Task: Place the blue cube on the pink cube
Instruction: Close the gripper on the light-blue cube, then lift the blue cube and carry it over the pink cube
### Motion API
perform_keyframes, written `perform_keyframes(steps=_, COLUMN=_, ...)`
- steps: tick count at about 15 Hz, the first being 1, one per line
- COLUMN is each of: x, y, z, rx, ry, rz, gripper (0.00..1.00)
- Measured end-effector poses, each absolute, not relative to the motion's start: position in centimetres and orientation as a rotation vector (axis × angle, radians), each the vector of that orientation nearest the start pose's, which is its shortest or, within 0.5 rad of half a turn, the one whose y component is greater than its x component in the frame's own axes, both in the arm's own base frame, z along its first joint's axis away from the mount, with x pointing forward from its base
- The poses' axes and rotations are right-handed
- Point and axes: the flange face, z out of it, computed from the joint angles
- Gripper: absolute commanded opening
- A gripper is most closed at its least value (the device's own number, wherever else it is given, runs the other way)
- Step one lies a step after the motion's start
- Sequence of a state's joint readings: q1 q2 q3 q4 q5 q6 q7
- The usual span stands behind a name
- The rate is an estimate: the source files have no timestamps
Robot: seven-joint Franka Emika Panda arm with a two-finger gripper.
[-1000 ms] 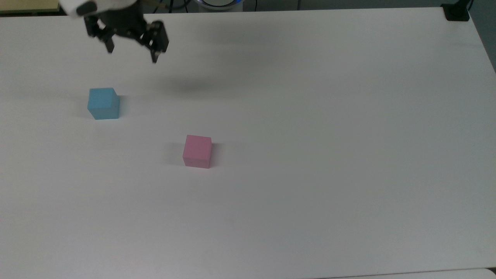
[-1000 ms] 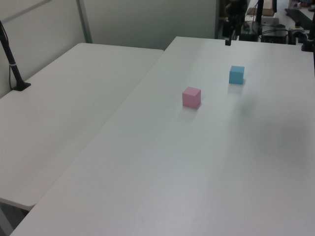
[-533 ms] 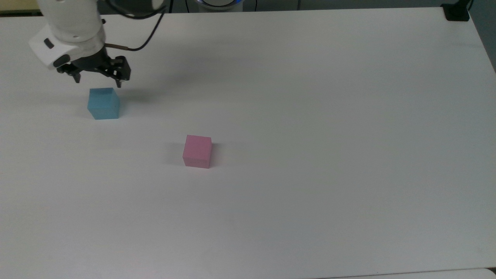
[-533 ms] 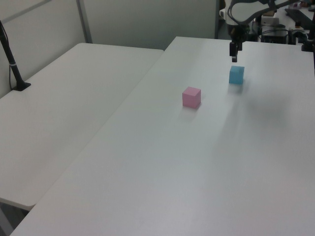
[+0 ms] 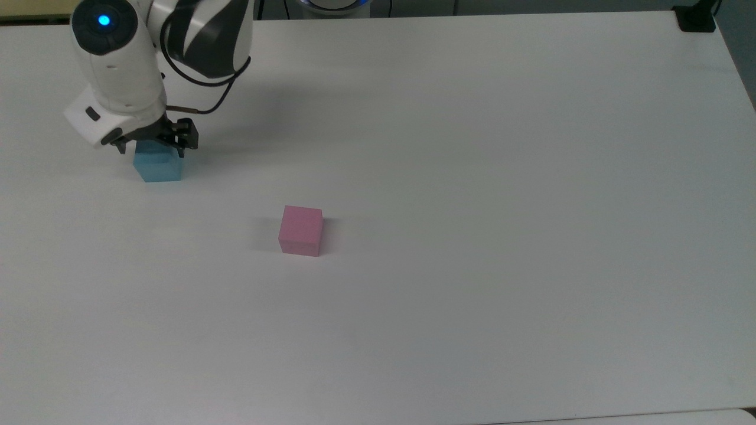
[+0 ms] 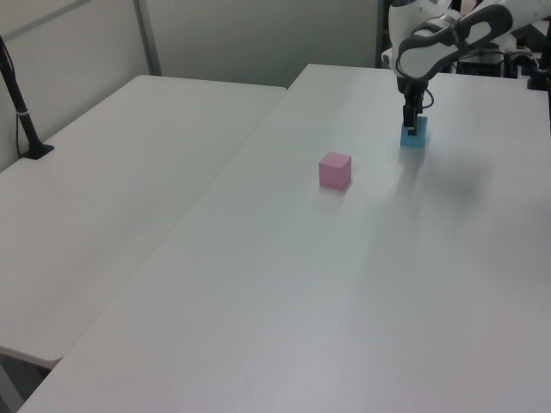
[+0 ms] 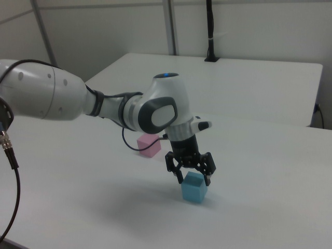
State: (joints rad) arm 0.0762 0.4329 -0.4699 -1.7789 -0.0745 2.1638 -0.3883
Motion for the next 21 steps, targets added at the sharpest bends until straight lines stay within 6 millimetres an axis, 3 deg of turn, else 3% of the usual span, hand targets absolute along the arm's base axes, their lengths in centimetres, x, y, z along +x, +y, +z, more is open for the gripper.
perform_keyframes(steps=2, x=60.7, y=-22.5, z=32.5, rx=-3.379, ry=-0.144, rz=0.142, gripper=0.28)
perform_keyframes(steps=3, x=60.7, y=-22.5, z=32.0, rx=-3.38, ry=-0.148, rz=0.141, gripper=0.2)
perform_keyframes(steps=5, x=60.7, y=-22.5, z=32.0, rx=-3.381, ry=-0.148, rz=0.137, gripper=0.2)
perform_keyframes(steps=7, x=60.8, y=-22.6, z=33.4, rx=-3.38, ry=-0.138, rz=0.107, gripper=0.2)
perform_keyframes(steps=9, x=60.5, y=-22.4, z=36.2, rx=-3.339, ry=-0.085, rz=0.096, gripper=0.21)
perform_keyframes(steps=11, x=60.6, y=-21.1, z=40.3, rx=-3.258, ry=-0.029, rz=0.053, gripper=0.24)
perform_keyframes(steps=12, x=61.3, y=-19.0, z=43.4, rx=-3.213, ry=0.0, rz=0.003, gripper=0.25)
perform_keyframes(steps=13, x=62.0, y=-17.4, z=45.0, rx=-3.198, ry=0.029, rz=-0.027, gripper=0.25)
perform_keyframes(steps=15, x=63.6, y=-13.1, z=46.5, rx=-3.186, ry=0.058, rz=-0.068, gripper=0.28)
perform_keyframes(steps=18, x=65.9, y=-5.1, z=45.6, rx=-3.197, ry=0.046, rz=-0.071, gripper=0.3)
perform_keyframes(steps=21, x=67.6, y=-1.0, z=43.9, rx=-3.223, ry=0.009, rz=-0.058, gripper=0.31)
